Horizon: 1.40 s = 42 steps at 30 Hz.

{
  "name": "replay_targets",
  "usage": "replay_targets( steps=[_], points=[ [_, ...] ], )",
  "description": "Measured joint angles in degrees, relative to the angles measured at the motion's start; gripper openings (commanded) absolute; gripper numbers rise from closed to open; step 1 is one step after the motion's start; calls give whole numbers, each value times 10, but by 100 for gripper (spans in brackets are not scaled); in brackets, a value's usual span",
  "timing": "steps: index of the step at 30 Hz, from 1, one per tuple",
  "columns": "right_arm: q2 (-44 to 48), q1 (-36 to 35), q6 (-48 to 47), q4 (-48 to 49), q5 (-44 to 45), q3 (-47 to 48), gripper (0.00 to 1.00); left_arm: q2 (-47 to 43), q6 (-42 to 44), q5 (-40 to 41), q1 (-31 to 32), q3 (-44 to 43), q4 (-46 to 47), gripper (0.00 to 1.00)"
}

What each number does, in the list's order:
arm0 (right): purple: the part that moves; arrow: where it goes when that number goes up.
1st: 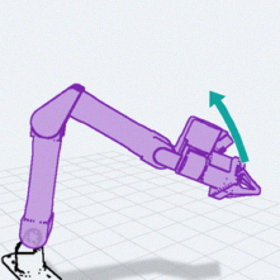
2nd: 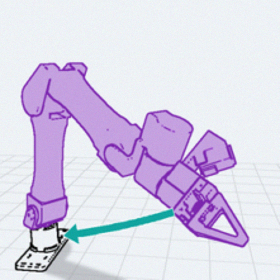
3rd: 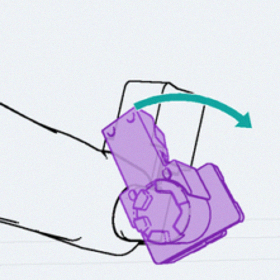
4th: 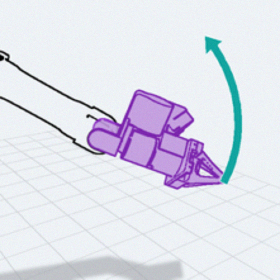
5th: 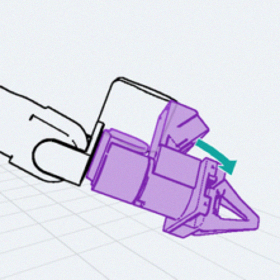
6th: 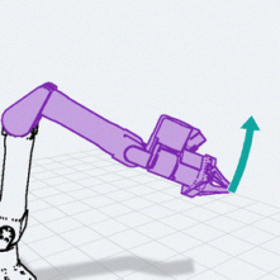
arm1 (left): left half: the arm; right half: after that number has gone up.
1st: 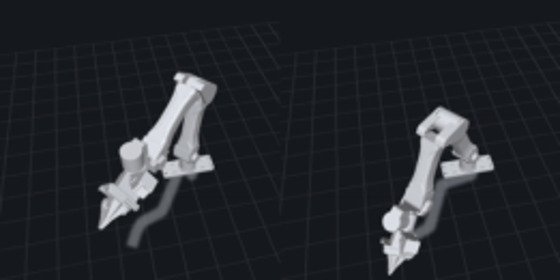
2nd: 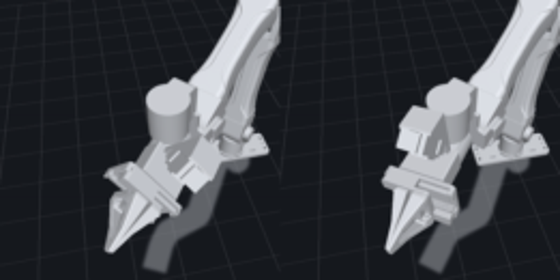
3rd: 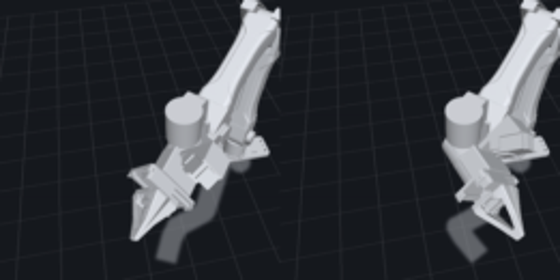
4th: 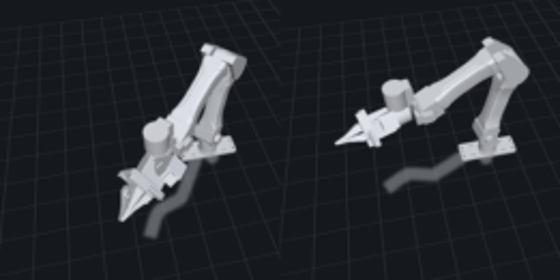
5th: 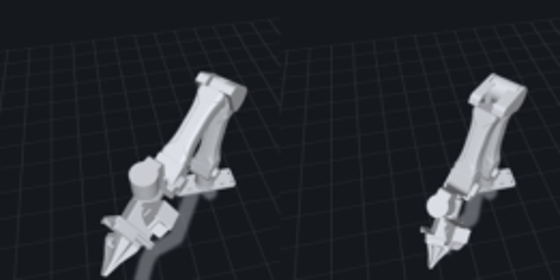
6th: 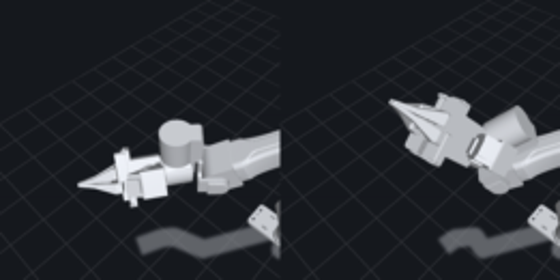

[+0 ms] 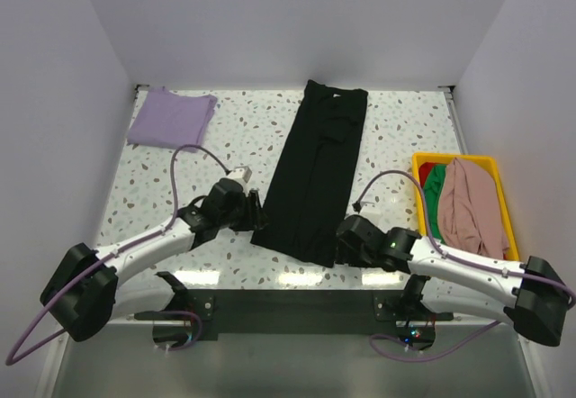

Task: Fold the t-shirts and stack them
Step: Fold the tshirt

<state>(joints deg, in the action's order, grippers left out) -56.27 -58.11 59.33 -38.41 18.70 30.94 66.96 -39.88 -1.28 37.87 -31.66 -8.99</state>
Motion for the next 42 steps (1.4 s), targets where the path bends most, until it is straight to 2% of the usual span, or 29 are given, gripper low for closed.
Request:
replay_targets(
  steps=[7,11,28,33,35,38,42],
  points=[
    [-23,1,40,107,-97,-57,55,-5,-12,-3,-2,55,0,51],
    [-27,2,61,154,-118,-69,55,-5,-19,-5,-2,71,5,50],
    [-35,2,108,219,-87,-89,54,36,-41,-4,-3,74,62,39],
    [-59,3,115,257,-88,-91,34,45,-41,-7,-3,74,73,29],
    [-57,4,118,263,-88,-99,23,47,-40,-11,-3,74,75,16],
    [-39,4,121,261,-88,-114,15,50,-40,-24,-3,80,80,1],
    [-2,5,110,209,-88,-118,11,49,-47,-40,12,87,87,0]
  ],
)
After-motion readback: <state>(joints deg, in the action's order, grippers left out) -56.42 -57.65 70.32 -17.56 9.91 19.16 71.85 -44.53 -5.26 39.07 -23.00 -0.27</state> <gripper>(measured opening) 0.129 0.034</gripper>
